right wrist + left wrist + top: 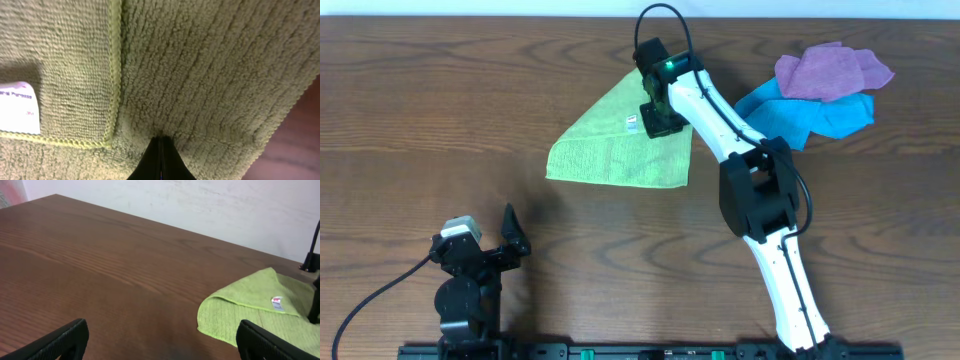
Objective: Fold the cloth
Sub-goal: 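Regrasp the green cloth corner with the right gripper and spread it flat, then release the cloth and retract the right gripper to the right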
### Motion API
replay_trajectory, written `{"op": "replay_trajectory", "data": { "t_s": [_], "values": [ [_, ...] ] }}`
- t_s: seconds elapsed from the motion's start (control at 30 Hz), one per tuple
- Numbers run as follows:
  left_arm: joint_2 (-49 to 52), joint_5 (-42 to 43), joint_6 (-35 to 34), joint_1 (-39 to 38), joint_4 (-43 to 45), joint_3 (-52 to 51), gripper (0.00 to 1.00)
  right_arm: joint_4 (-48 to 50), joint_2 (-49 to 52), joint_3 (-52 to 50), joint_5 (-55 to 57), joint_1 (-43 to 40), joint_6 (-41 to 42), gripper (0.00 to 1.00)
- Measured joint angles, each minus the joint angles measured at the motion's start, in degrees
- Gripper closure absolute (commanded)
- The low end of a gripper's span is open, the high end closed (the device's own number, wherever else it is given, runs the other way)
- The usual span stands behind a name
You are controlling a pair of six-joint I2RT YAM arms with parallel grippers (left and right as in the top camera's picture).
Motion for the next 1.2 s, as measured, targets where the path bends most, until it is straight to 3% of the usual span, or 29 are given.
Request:
{"op": "replay_trajectory", "data": {
  "t_s": [0.47,0.67,0.97,1.2],
  "values": [
    [0.0,0.0,0.0,0.0,0.0,0.0,0.05,0.6,-4.6,-2.7,2.1,0.0,-0.1,0.99],
    [0.0,0.0,0.0,0.0,0.0,0.0,0.04,0.1,-15.2,-2.8,2.3,-0.5,-1.8,0.98],
    [0.0,0.0,0.0,0.0,0.0,0.0,0.05,-8.4,-31.6,-3.7,2.7,-2.9,-7.1,0.98],
    [0.0,0.0,0.0,0.0,0.0,0.0,0.05,-8.1,-49.4,-22.0,3.7,-2.9,-12.8,0.99]
  ]
}}
